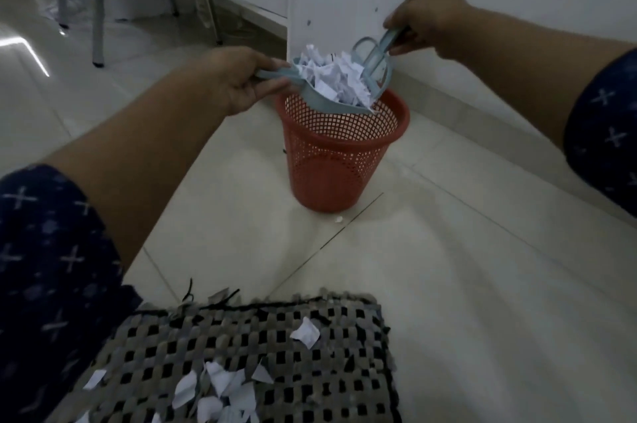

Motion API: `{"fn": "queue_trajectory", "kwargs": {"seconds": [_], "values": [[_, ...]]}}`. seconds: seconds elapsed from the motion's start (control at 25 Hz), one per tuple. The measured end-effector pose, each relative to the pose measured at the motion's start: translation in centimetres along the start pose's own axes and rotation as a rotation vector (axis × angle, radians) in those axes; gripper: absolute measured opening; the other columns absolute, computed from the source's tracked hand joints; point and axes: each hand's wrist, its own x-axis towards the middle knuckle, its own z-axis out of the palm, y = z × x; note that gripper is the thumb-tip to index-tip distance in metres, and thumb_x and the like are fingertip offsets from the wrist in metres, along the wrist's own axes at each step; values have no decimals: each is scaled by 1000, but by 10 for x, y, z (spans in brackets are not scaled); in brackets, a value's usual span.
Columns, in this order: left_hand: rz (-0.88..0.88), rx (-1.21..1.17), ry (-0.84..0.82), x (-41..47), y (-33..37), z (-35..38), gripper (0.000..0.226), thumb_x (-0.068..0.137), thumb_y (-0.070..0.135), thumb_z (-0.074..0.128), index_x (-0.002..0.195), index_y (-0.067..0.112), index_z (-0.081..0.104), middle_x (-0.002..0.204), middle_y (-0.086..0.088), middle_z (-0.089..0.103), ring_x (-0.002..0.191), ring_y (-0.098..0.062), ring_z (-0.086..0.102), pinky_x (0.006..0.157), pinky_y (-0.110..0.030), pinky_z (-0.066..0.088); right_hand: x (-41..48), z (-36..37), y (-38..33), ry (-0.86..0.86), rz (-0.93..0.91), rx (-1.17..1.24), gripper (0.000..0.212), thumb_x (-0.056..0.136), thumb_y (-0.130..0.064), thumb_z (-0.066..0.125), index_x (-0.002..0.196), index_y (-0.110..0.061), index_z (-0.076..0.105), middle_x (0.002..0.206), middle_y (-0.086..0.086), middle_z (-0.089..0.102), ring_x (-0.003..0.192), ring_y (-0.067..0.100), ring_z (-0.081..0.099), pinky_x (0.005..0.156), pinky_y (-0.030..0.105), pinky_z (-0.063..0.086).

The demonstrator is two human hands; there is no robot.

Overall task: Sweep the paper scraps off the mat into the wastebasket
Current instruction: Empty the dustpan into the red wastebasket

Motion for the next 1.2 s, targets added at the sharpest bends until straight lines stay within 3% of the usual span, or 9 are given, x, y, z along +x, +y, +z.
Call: {"fn": "queue_trajectory", "kwargs": {"seconds": [0.12, 0.24, 0.4, 0.56, 0.68, 0.84, 0.92, 1.04, 1.2], "values": [[91, 49, 127, 22, -14, 20, 13, 91, -1, 49, 85, -3, 61, 103, -17, 61, 56, -19, 69, 58, -18, 54, 7, 21, 26, 79, -22, -8, 11, 80, -4, 69, 85, 6, 68, 68, 12, 64, 65, 23, 71, 60, 31, 62], [214, 237, 204, 31, -27, 28, 22, 84, -3, 57, 105, -4, 64, 92, -9, 66, 71, -14, 65, 70, -21, 56, 2, 42, 50, 102, -115, -97, 12, 82, -7, 67, 89, 0, 73, 80, 16, 70, 74, 23, 69, 74, 34, 60], [335, 252, 289, 30, -40, 37, 21, 75, -8, 68, 96, -5, 69, 62, -1, 70, 56, -10, 66, 65, -20, 57, -9, 54, 65, 95, -239, -229, 14, 85, -11, 63, 91, -7, 75, 93, 10, 75, 80, 11, 61, 76, 24, 49], [507, 525, 421, 27, -54, 35, 24, 74, -1, 67, 96, 5, 74, 98, -14, 72, 82, -18, 67, 80, -25, 55, -16, 54, 72, 180, -237, -184, 15, 85, -8, 62, 91, -6, 75, 94, 10, 75, 79, 10, 60, 76, 24, 49], [711, 707, 408, 18, -63, 32, 26, 79, 4, 64, 105, 3, 71, 105, -14, 71, 86, -16, 64, 75, -19, 50, -22, 52, 80, 292, -217, -117, 15, 87, -10, 61, 93, -7, 74, 95, 10, 74, 83, 15, 63, 82, 32, 54], [870, 789, 392, 16, -72, 27, 28, 83, 14, 65, 109, 1, 69, 105, -16, 71, 89, -23, 66, 77, -25, 53, -38, 56, 90, 417, -184, 23, 15, 88, -12, 60, 95, -9, 73, 88, 0, 70, 82, 10, 62, 71, 6, 46], [894, 760, 411, 15, -75, 26, 28, 82, 14, 65, 108, 3, 70, 105, -15, 71, 90, -23, 67, 78, -26, 54, -44, 61, 96, 453, -125, 131, 14, 88, -13, 61, 94, -10, 73, 87, -1, 70, 82, 10, 65, 73, 7, 49], [824, 596, 426, 12, -72, 26, 27, 78, 10, 67, 104, 7, 72, 102, -10, 73, 89, -17, 68, 79, -26, 56, -50, 64, 98, 478, 29, 466, 11, 87, -11, 64, 93, -7, 72, 93, 7, 72, 88, 18, 70, 82, 33, 60], [503, -37, 343, -3, -53, 23, 28, 74, -4, 69, 102, -3, 69, 99, -16, 71, 88, -25, 70, 76, -29, 58, -70, 48, 81, 444, 182, 982, 8, 87, -4, 63, 80, -6, 65, 86, 9, 67, 82, 19, 69, 71, 28, 62]]}}
